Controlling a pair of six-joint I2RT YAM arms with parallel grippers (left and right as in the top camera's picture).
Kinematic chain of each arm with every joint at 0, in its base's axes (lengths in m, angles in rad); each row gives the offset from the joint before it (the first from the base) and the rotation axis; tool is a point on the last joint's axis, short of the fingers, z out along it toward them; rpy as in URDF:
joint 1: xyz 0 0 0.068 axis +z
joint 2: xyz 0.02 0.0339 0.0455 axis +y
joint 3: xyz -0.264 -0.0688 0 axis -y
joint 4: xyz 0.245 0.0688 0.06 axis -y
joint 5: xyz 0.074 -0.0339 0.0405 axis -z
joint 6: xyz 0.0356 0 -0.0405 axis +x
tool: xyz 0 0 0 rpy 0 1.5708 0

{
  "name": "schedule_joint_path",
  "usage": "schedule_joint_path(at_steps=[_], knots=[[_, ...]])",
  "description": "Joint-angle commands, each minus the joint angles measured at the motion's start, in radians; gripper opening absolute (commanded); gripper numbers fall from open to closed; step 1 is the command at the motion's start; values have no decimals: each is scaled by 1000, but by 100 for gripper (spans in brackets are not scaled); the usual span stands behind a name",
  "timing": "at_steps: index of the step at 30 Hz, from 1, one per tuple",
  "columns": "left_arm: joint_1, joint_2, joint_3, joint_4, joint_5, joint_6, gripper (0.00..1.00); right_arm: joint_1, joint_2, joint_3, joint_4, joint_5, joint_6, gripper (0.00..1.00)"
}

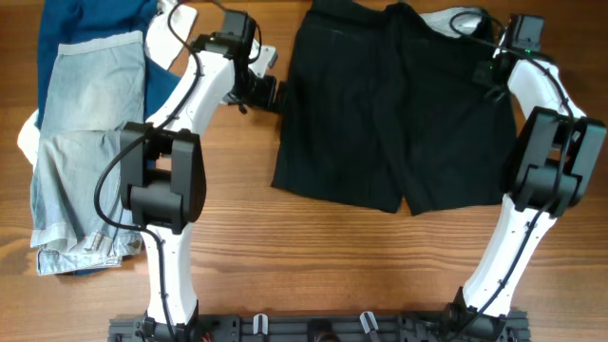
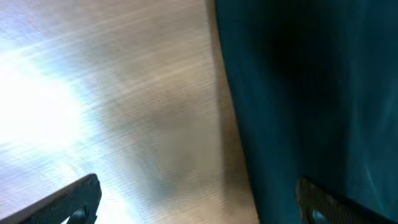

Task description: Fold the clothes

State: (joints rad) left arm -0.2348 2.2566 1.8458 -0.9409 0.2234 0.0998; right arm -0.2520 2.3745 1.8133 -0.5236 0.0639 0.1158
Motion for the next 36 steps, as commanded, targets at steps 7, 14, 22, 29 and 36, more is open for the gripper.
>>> schedule_joint_path(at_steps=[7, 14, 22, 29, 36], knots=[[-17, -18, -4, -253, 179, 76, 98, -32, -113, -39, -140, -212, 44, 76], [-100, -18, -110, -244, 151, 211, 84, -31, -160, -39, -169, -212, 42, 79], [-110, -18, -217, -202, 146, 203, 15, -26, -160, -39, -169, -212, 43, 79], [-42, -18, -227, 6, -139, 9, 4, -26, -160, -39, -169, -212, 43, 79], [134, -11, -227, 352, -169, -12, 4, -26, -160, -39, -165, -212, 45, 80]])
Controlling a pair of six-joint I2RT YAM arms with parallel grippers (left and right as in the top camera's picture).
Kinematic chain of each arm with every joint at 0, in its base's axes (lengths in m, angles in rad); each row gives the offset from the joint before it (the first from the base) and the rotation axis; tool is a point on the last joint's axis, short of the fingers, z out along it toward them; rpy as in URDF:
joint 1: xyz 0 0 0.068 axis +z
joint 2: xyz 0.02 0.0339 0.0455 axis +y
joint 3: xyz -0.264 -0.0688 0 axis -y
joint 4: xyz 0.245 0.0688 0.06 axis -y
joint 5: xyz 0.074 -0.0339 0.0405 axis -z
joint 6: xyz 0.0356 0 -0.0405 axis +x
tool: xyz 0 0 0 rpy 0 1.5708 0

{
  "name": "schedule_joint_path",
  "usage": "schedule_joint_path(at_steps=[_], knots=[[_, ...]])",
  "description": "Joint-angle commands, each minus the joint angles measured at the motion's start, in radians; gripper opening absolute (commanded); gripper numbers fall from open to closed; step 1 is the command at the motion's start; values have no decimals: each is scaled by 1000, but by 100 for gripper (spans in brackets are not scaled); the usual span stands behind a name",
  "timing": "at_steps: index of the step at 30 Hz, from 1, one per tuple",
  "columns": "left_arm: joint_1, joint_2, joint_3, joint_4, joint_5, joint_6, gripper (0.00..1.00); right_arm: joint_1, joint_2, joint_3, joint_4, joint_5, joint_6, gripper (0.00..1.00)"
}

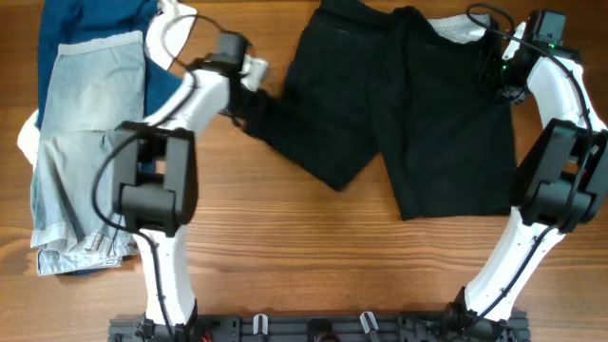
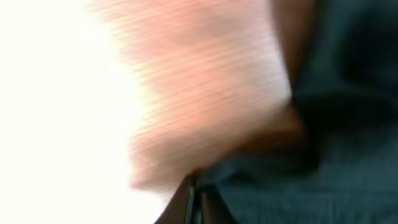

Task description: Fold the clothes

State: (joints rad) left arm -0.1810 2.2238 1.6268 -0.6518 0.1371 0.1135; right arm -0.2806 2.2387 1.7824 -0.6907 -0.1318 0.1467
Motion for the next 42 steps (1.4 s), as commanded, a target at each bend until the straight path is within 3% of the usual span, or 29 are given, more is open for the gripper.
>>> schedule_joint_path(at_steps=[1, 8, 9, 12, 15, 22, 24, 27, 29, 32, 42], knots=[[111, 29, -8, 105, -83, -26, 4, 3, -24, -8, 4, -16, 19, 80], [169, 60, -8, 339, -75, 12, 7, 15, -24, -8, 54, -89, 28, 81], [159, 60, -7, 363, -76, 13, 23, 23, -24, -8, 65, -102, -1, 81], [123, 57, 27, 353, -75, 11, 100, 56, -24, -8, 89, -138, -131, 84], [91, 37, 80, 269, -75, 6, 100, 89, -24, -8, 102, -76, -177, 85], [80, -89, 113, 43, -74, -151, 100, 146, -16, -8, 137, 140, -177, 84], [78, -113, 113, -16, -75, -156, 100, 146, -11, -8, 150, 196, -173, 62], [76, -125, 113, -79, -75, -156, 100, 146, 2, -8, 151, 274, -172, 17], [76, -128, 113, -100, -75, -156, 100, 146, 9, -8, 150, 299, -170, 10], [74, -132, 113, -123, -75, -164, 100, 135, 13, -8, 136, 301, -137, 4], [-14, -131, 112, -191, -46, -182, 100, -80, 14, -10, -96, 205, 151, 4]])
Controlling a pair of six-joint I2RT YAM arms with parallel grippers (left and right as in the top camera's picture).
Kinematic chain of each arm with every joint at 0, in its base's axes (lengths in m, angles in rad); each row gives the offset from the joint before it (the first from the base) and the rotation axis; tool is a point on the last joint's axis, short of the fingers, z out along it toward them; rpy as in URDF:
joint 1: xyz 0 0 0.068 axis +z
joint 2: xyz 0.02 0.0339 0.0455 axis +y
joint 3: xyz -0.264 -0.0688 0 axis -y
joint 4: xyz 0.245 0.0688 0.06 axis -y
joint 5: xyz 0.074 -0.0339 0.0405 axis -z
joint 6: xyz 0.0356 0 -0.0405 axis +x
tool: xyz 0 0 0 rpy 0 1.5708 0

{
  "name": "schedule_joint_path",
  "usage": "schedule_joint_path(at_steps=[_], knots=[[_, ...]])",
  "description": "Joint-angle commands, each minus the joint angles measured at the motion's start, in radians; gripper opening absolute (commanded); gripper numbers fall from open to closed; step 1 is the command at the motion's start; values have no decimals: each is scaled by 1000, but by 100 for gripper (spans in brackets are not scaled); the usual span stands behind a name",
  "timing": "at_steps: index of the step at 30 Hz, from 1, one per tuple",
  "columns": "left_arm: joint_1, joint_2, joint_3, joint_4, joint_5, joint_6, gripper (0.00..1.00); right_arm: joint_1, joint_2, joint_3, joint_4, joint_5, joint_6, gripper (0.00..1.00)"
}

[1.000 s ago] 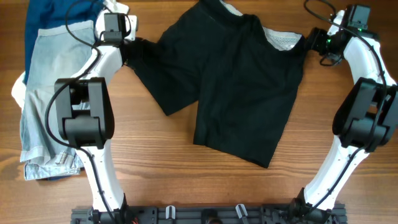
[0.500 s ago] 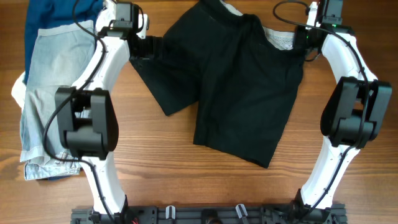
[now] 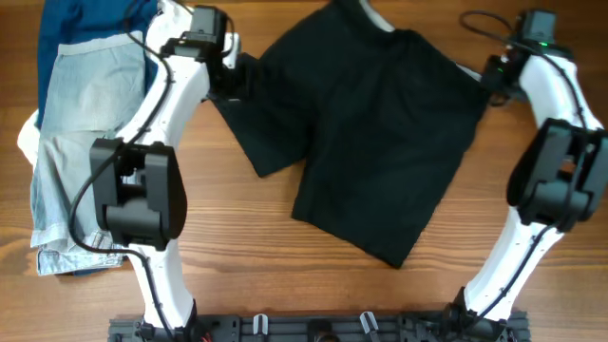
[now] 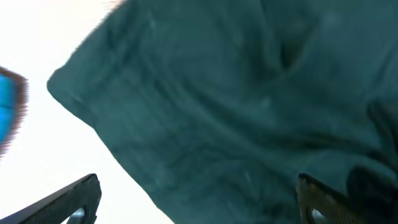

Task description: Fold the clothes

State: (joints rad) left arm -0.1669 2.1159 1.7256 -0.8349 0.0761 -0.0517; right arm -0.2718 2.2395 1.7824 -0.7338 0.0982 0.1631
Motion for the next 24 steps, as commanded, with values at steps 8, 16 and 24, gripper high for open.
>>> schedule_joint_path(at_steps=[8, 16, 24], knots=[[-33, 15, -7, -18, 12, -13, 100, -236, 13, -10, -214, -208, 259, 10], [-33, 100, -7, 241, 11, 29, 100, -125, -38, -10, -238, -274, 127, 86], [-10, 196, -7, 431, -19, 101, 100, 19, -127, -10, -173, -196, 99, 87]])
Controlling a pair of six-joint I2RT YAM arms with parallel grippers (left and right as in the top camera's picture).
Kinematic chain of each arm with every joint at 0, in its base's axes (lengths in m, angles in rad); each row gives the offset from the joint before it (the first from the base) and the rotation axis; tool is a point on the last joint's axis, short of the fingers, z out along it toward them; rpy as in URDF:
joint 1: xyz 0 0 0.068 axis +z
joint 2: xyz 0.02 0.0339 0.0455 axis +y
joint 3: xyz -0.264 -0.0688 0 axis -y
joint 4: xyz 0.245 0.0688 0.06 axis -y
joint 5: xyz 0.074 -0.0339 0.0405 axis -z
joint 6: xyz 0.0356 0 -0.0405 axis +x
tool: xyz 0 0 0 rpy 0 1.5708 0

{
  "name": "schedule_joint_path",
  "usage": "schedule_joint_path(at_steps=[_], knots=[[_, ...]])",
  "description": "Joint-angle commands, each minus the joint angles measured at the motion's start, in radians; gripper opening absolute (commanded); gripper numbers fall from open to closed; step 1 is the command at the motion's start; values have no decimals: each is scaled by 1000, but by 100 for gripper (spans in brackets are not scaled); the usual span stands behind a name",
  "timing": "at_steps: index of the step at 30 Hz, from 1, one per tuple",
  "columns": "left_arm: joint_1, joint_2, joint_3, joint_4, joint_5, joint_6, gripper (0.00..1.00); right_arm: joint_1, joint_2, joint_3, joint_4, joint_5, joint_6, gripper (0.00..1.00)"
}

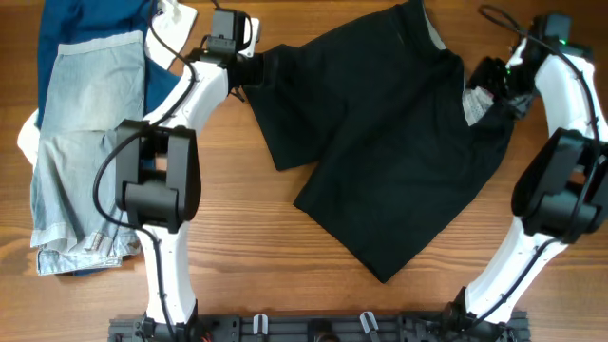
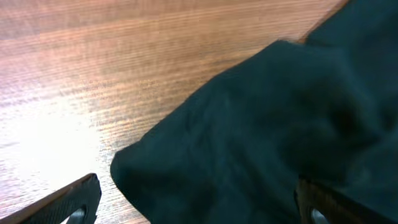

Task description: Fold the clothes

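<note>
A pair of black shorts lies spread slantwise across the wooden table. Its left corner reaches my left gripper, which is open. In the left wrist view the fingers stand wide apart with a fold of the black cloth lying between them. My right gripper is at the shorts' right edge, shut on the bunched cloth, where pale lining shows.
At the far left lies a pile of other clothes: light denim shorts on a dark blue garment, with white cloth under them. A black rail runs along the front edge.
My left gripper, still open, has shifted a little right and back to the shorts' left corner. The shorts have turned further, and the right edge by my right gripper now shows pale lining.
First the shorts lay flat with legs toward the front, my left gripper open at their left edge. Then it was shut on the cloth, the left leg drawn leftward. Later it was open again with the shorts lying slantwise, as they do now.
</note>
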State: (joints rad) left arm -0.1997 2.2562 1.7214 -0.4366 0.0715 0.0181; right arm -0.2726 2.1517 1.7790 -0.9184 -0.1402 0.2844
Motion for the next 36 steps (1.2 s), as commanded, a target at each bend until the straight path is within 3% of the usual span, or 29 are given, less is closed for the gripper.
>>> schedule_joint_path(at_steps=[1, 6, 9, 11, 13, 14, 15, 17, 26, 31, 32, 33, 34, 36], knots=[[26, 68, -3, 44, -14, 31, 100, 23, -39, -6, 13, 46, -22, 87], [30, 113, -3, 82, -14, 31, 94, 22, -39, -6, 16, 67, -19, 86], [30, 128, -3, 109, -13, 30, 82, 22, -39, -6, 16, 74, -19, 87], [30, 131, -3, 116, -8, 30, 65, 22, -39, -6, 16, 74, -19, 86], [27, 132, -3, 114, -9, 30, 24, 22, -39, -6, 18, 74, -19, 86], [27, 132, -3, 111, -9, 28, 12, 22, -39, -6, 20, 74, -19, 86], [27, 132, -3, 106, -9, 26, 4, 22, -39, -6, 21, 74, -20, 87], [29, 132, -3, 104, -10, 26, 4, 22, -39, -6, 24, 74, -20, 86], [135, 134, 6, 436, -21, 27, 4, 24, -39, -6, 58, 73, -12, 87], [188, 162, 98, 490, -14, 86, 4, 25, -39, -6, 66, 65, 7, 86], [190, 162, 112, 503, -13, 108, 12, 27, -39, -6, 66, 65, 8, 86], [188, 162, 133, 508, -13, 109, 34, 30, -39, -6, 66, 65, 7, 87], [183, 162, 146, 508, -13, 109, 69, 32, -39, -6, 67, 64, 7, 87], [171, 160, 162, 504, -14, 109, 100, 36, -39, -6, 68, 61, 7, 87]])
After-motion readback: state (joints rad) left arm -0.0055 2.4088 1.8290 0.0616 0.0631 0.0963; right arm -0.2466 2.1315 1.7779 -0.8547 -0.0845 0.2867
